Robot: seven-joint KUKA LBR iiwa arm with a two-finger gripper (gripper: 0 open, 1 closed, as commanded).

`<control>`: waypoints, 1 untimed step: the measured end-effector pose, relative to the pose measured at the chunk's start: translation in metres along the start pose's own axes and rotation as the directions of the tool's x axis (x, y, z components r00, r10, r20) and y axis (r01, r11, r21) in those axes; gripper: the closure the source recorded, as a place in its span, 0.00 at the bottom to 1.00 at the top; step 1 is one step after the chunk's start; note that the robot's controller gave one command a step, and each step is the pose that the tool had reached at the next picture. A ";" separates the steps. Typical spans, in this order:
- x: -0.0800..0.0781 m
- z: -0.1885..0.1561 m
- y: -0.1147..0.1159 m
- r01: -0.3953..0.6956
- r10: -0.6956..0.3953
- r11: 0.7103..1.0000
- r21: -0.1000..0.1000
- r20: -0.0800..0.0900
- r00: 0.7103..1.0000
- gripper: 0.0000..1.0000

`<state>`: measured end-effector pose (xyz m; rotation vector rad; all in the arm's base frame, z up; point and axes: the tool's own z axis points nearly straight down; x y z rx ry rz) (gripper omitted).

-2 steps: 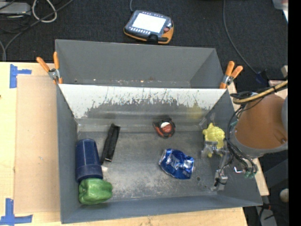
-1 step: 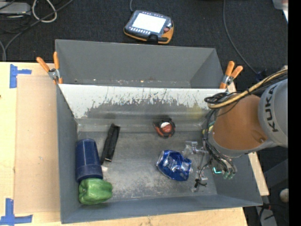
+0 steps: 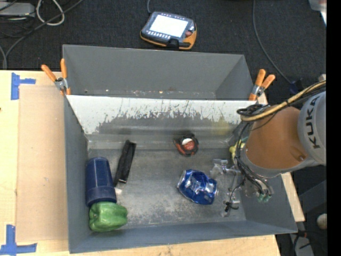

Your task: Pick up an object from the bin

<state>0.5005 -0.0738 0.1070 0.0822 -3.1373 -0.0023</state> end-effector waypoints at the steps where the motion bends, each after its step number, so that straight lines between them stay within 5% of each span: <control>1: -0.003 0.039 0.028 -0.153 0.153 0.988 -0.001 -0.006 0.988 0.00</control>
Offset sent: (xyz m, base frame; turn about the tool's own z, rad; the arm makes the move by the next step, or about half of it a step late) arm 0.0073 0.0879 -0.0298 0.1042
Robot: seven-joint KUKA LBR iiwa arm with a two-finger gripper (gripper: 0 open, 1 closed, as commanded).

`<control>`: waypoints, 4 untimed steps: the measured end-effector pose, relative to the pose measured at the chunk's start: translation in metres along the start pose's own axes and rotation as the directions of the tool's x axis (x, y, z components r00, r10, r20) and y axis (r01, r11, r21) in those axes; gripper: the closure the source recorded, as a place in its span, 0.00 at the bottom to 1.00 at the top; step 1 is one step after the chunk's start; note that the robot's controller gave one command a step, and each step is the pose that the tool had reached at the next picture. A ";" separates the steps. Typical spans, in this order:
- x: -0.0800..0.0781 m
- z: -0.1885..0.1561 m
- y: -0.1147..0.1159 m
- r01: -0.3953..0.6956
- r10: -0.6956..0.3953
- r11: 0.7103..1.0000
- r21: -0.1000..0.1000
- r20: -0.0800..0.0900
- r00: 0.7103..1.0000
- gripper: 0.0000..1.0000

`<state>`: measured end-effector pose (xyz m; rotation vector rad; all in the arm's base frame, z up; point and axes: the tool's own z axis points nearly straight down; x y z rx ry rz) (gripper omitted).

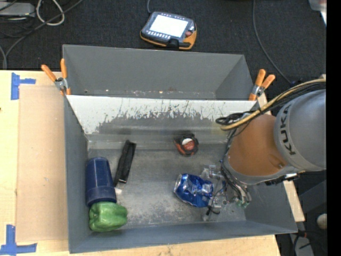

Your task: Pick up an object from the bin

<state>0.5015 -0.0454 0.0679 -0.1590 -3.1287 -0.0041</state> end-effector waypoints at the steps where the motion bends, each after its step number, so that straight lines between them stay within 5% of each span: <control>1: 0.000 -0.009 0.061 0.053 -0.053 0.999 0.002 0.007 0.999 1.00; 2: 0.000 -0.009 0.061 0.054 -0.055 0.999 0.003 0.007 0.998 1.00; 3: -0.003 -0.009 0.067 0.042 -0.042 0.999 0.002 0.006 0.999 0.00; 4: -0.003 -0.009 0.067 0.043 -0.043 0.999 0.002 0.006 0.999 0.00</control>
Offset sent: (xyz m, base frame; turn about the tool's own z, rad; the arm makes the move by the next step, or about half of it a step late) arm 0.0000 0.0000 0.0000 0.0000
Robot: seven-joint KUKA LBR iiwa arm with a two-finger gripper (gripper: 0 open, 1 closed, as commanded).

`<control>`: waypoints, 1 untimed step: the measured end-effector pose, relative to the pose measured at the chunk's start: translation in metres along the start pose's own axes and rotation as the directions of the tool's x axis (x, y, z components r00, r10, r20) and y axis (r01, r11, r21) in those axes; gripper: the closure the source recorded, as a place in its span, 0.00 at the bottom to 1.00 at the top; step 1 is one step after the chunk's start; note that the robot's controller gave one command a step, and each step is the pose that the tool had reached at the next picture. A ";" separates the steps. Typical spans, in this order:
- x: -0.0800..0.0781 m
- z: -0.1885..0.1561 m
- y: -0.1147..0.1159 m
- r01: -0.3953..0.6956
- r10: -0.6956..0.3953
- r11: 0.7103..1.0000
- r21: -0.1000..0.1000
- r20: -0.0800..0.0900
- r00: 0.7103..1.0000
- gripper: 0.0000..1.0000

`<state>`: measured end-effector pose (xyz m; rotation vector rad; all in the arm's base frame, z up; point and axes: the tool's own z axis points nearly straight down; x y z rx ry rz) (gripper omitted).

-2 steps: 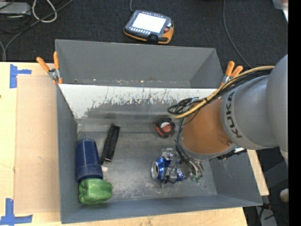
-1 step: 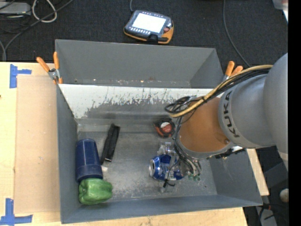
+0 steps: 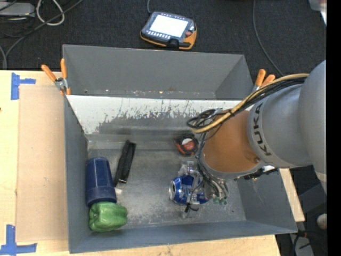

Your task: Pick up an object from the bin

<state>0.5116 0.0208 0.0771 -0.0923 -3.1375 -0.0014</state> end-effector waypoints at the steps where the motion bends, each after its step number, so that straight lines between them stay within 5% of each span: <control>1: -0.024 -0.097 -0.025 0.163 -0.163 0.987 -0.001 -0.001 0.987 1.00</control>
Offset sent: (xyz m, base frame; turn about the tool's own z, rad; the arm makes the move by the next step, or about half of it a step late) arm 0.0000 0.0000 0.0000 0.0000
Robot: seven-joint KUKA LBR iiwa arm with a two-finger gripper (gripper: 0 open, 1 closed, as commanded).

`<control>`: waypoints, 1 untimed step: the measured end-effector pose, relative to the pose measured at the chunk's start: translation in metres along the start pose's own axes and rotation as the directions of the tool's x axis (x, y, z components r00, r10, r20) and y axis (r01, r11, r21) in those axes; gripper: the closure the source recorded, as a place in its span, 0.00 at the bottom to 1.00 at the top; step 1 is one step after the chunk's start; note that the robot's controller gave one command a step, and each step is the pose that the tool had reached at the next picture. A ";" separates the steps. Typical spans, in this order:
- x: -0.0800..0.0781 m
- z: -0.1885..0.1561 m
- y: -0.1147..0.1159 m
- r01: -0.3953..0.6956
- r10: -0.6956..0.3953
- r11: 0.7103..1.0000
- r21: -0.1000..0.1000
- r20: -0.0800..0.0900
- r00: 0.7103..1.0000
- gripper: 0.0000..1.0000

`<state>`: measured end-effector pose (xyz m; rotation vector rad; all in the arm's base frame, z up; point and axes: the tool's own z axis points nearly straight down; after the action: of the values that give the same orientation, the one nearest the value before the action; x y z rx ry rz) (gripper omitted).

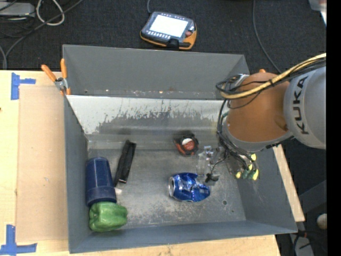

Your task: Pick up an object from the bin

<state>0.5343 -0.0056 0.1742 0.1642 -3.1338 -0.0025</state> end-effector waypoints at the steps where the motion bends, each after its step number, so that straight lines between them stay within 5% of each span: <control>1: 0.000 0.000 0.000 0.001 -0.001 1.000 0.000 0.000 1.000 1.00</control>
Offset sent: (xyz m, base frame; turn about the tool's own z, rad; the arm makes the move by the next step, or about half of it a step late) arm -0.0108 0.0388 -0.0694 -0.0833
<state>0.5343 -0.0054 0.1742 0.1653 -3.1337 -0.0029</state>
